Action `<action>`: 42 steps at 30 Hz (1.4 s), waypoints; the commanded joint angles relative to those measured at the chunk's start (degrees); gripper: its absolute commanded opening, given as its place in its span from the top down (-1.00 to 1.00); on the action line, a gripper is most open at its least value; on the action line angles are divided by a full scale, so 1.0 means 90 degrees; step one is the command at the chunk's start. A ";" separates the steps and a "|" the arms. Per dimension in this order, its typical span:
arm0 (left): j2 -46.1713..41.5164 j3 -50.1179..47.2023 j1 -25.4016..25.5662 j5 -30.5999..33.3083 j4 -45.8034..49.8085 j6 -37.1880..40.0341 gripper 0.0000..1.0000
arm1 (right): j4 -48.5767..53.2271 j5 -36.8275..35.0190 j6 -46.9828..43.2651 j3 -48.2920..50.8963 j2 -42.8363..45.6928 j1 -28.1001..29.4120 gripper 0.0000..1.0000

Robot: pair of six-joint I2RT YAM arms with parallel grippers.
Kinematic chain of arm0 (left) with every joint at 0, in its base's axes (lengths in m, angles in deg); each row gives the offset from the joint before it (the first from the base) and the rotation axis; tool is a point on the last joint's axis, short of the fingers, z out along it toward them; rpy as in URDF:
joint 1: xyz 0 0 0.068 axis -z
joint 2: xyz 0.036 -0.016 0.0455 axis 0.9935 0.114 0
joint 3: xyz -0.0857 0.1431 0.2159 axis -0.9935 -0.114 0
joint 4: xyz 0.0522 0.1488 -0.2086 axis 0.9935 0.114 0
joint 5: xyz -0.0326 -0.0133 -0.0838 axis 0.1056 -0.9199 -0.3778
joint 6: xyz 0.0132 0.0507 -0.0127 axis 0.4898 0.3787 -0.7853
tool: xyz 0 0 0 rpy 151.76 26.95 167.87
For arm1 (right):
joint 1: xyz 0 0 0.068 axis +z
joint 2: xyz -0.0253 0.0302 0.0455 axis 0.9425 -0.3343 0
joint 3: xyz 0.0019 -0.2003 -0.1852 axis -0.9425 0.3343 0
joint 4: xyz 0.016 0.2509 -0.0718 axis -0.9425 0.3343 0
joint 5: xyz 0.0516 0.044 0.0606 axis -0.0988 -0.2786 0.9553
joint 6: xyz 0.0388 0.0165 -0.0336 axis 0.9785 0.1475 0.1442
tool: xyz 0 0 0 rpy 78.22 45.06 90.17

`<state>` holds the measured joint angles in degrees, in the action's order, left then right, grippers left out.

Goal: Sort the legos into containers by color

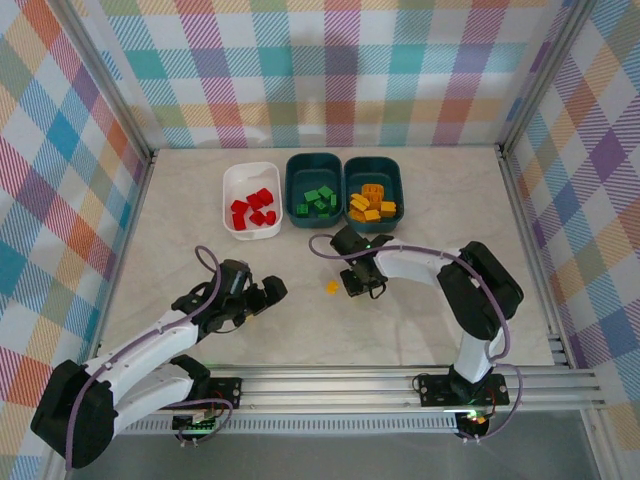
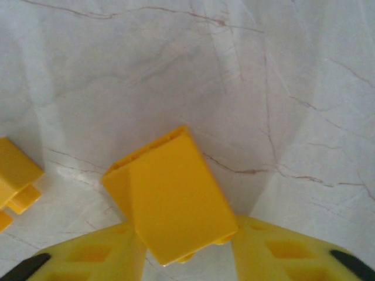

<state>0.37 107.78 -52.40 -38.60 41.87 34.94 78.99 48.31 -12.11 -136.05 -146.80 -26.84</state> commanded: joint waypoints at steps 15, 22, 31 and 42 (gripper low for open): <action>0.0256 0.0229 0.0069 -0.0007 0.0040 0.0085 -1.00 | -0.0445 -0.0094 -0.0405 -0.2010 -0.0091 -0.1461 0.41; 0.0116 0.0367 0.0076 -0.0022 0.0280 0.0138 -1.00 | 0.0233 0.0325 -0.0702 -0.4230 -0.1880 -0.2184 0.37; -0.0074 0.0433 0.0076 0.0023 0.0457 0.0171 -1.00 | 0.0292 0.0256 -0.0590 -0.4689 -0.1631 -0.2269 -0.27; -0.0251 0.0406 0.0066 0.0481 0.0684 0.0225 -1.00 | -0.1076 -0.0162 0.0361 -0.0338 0.0628 0.0131 -0.31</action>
<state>-0.24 109.83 -52.34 -36.86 45.56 36.03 71.17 45.86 -11.33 -144.51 -140.24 -28.58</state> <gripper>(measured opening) 0.999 0.655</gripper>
